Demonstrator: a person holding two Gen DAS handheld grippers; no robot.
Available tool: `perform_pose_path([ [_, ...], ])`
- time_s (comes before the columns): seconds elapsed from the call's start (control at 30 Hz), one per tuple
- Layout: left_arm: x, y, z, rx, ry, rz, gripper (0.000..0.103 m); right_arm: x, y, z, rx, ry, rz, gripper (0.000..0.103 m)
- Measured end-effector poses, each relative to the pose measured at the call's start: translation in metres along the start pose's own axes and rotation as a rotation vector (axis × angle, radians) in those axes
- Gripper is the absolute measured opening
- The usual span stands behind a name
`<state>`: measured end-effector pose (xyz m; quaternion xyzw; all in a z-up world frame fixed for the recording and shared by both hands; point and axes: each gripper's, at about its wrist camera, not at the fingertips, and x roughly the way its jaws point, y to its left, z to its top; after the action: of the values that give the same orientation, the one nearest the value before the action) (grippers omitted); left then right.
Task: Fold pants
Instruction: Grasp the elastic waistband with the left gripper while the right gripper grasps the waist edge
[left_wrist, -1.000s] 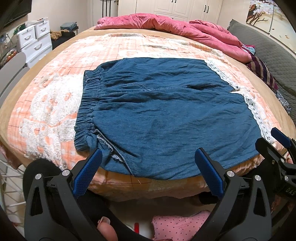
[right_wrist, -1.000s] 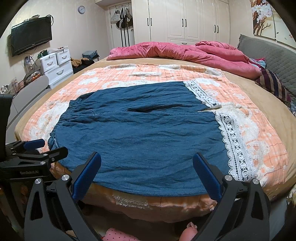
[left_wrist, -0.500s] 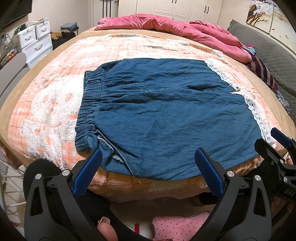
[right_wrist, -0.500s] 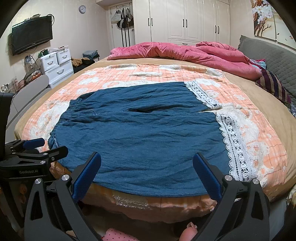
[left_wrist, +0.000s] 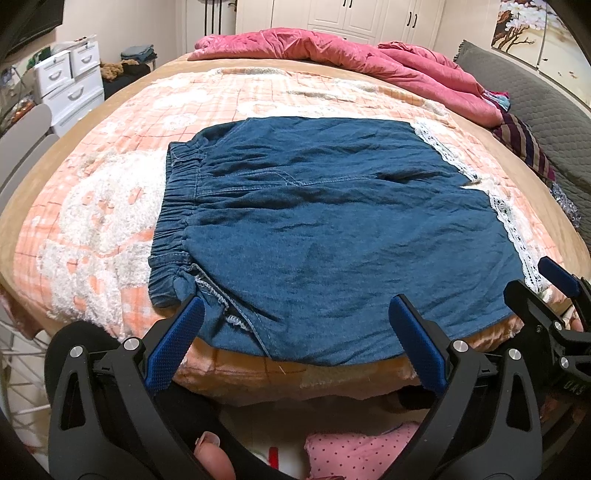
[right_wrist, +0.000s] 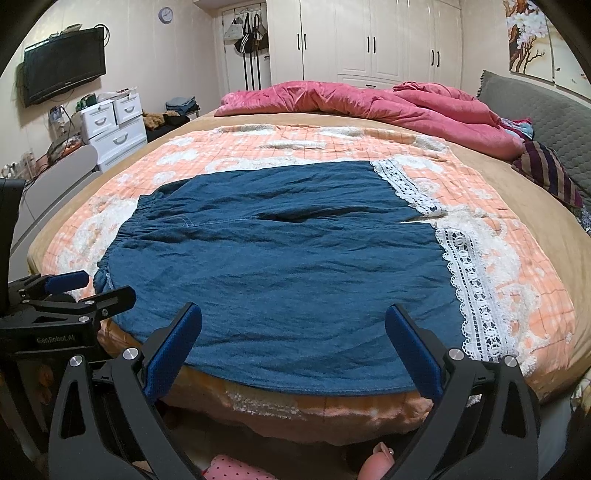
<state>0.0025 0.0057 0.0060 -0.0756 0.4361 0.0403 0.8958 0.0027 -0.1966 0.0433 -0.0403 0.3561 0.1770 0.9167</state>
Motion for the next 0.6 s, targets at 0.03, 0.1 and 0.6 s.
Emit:
perform_pose_path([
  [0.03,0.001,0.001,0.001,0.000,0.000,0.000,0.094,0.002,0.000,0.000,0.000,0.002,-0.001,0.099],
  [0.1,0.002,0.001,0.002,-0.002,0.003,0.000,0.094,0.003,0.000,0.000,0.001,0.005,0.002,0.099],
  [0.6,0.022,0.028,0.025,-0.028,0.012,0.010,0.094,0.042,0.008,0.038,-0.053,0.026,0.072,0.099],
])
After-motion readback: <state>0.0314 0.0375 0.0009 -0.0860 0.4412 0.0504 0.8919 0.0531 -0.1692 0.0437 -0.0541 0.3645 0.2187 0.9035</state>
